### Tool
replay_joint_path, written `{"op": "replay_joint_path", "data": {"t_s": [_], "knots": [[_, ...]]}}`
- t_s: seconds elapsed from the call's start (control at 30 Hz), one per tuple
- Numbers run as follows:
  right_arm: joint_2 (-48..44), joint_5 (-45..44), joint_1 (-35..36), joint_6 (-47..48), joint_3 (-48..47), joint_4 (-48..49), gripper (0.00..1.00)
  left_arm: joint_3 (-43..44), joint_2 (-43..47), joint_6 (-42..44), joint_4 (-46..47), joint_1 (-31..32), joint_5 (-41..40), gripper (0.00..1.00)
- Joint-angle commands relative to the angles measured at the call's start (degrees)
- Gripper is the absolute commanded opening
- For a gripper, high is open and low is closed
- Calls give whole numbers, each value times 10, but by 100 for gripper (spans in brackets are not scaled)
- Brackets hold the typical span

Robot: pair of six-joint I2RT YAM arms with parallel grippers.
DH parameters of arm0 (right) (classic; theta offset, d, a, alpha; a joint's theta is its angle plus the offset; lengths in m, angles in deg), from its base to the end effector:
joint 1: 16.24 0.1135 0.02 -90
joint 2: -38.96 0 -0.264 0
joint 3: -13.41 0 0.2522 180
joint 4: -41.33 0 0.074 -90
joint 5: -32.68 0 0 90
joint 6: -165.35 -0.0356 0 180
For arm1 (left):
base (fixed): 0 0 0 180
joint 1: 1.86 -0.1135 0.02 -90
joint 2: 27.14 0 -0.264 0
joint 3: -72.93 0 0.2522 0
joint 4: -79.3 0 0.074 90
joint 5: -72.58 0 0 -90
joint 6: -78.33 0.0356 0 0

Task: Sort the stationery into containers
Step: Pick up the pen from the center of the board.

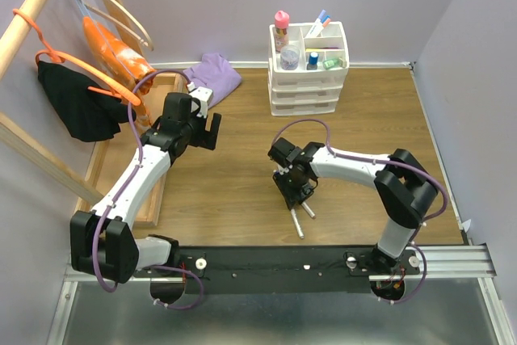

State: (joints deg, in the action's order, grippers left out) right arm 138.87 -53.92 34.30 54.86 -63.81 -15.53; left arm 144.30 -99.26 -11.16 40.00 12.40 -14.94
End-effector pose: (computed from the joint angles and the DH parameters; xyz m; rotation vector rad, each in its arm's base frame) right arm 0.2005 0.2468 0.1686 -0.7905 2.9133 0.2333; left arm 0.2661 -0.0692 0.2909 0.3152 2.2532 -0.1757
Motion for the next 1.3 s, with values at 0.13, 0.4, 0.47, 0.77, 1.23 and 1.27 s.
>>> {"op": "replay_joint_path", "data": {"t_s": [0.13, 0.4, 0.47, 0.77, 1.23, 1.27], "knots": [[46, 11, -2, 19, -2, 23, 44, -7, -12, -18, 18, -2, 17, 99], [76, 42, 22, 1, 34, 19, 21, 2, -22, -19, 13, -3, 17, 99], [71, 37, 23, 9, 24, 7, 8, 12, -28, -17, 1, -3, 17, 99], [35, 63, -38, 124, -263, -52, 1, 50, -57, 12, -41, -3, 65, 98], [120, 152, -309, 161, -612, 334, 1, 66, -84, 63, -23, 4, 198, 97], [125, 146, -312, 170, -610, 357, 1, 64, -85, 67, -23, 5, 199, 98]]}}
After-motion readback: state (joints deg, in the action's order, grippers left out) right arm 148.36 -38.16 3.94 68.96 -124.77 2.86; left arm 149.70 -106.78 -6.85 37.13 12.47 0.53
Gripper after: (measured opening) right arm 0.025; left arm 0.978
